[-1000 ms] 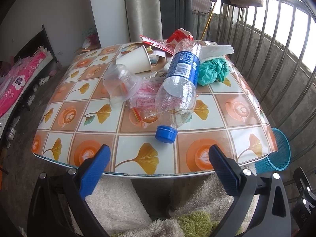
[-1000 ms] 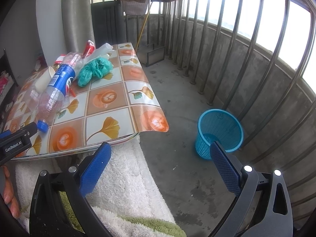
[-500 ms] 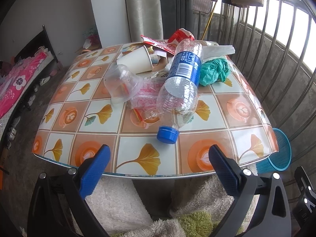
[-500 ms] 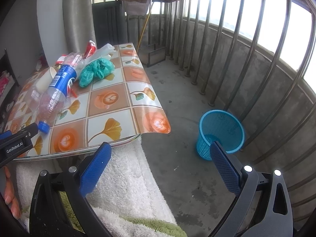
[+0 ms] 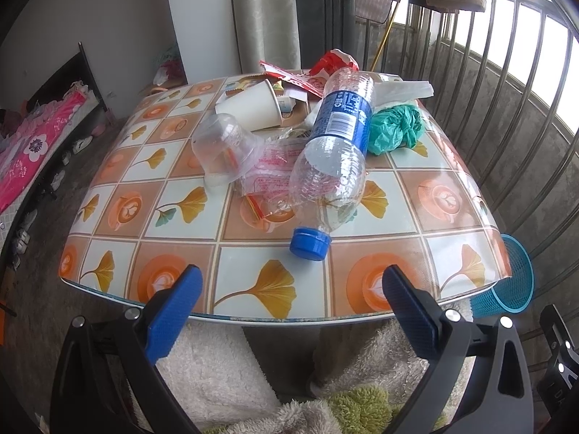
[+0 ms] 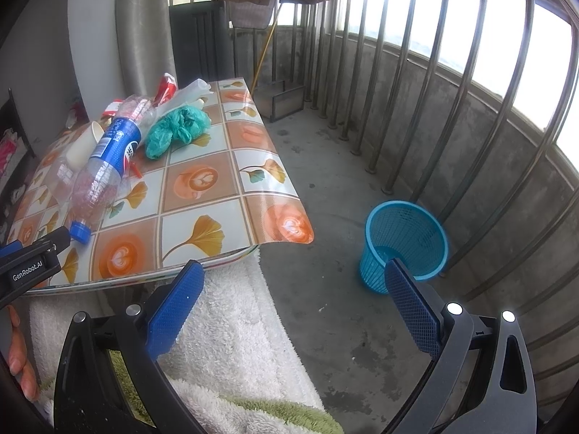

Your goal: Collect trash

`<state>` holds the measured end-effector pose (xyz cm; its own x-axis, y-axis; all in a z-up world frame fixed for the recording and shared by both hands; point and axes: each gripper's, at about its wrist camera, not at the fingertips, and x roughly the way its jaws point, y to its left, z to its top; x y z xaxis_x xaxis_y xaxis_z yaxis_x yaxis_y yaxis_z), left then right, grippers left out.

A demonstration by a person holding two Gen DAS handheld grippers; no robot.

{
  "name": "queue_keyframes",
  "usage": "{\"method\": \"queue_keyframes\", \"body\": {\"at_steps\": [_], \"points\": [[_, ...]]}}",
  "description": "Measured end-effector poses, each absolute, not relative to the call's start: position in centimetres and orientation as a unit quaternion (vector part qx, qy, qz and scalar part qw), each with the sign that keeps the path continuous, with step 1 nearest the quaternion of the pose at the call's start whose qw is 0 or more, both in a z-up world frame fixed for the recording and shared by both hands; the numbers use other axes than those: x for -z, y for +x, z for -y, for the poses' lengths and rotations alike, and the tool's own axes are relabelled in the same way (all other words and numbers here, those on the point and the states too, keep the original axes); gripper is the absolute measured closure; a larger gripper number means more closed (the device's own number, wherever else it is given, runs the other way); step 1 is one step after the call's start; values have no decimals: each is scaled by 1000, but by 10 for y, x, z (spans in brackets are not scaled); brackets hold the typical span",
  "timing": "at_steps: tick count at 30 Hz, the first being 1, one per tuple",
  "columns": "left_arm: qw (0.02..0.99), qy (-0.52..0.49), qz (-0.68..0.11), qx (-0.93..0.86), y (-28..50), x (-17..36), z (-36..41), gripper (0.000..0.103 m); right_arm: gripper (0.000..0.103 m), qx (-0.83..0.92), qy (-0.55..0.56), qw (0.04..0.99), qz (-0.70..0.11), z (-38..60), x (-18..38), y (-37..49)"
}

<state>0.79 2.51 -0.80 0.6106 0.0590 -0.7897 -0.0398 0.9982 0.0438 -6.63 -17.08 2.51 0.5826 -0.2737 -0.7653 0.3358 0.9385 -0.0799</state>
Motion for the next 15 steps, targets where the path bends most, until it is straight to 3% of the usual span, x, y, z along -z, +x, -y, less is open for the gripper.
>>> {"method": "queue_keyframes", "body": {"at_steps": [15], "points": [[888, -3, -460, -24, 13, 14, -30, 6, 7, 163, 35, 888, -429, 166, -26, -62]]}}
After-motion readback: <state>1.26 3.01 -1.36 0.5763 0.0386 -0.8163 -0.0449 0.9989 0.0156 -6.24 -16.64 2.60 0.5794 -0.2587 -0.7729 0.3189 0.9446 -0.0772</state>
